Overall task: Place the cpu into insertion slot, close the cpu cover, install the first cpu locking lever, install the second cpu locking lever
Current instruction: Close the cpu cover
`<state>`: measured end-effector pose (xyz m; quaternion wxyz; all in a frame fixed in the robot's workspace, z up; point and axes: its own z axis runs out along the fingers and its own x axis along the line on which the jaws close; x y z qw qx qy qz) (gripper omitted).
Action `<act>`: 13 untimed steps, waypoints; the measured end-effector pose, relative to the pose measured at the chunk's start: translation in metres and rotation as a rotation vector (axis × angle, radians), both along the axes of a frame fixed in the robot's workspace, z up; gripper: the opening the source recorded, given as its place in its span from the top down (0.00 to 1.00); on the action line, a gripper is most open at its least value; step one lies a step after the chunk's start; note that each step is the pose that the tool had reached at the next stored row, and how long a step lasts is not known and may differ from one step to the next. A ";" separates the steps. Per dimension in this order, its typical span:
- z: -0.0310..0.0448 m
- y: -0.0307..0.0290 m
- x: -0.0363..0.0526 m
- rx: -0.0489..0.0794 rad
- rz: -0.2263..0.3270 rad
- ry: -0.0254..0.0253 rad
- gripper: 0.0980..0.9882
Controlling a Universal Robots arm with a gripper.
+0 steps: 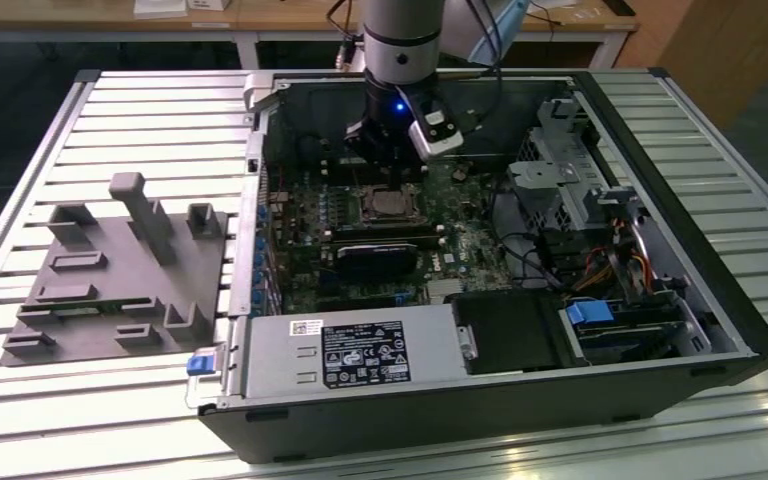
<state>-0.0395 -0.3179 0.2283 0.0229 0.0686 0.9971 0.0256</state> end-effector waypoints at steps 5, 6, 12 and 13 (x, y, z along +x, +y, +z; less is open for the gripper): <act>0.0009 -0.0029 -0.0003 0.004 0.000 -0.0013 1.00; 0.0008 -0.0042 -0.0004 0.005 0.000 -0.0023 1.00; 0.0034 -0.0073 -0.0046 0.009 0.000 -0.0117 1.00; 0.0053 -0.0073 -0.0046 0.009 0.000 -0.0132 1.00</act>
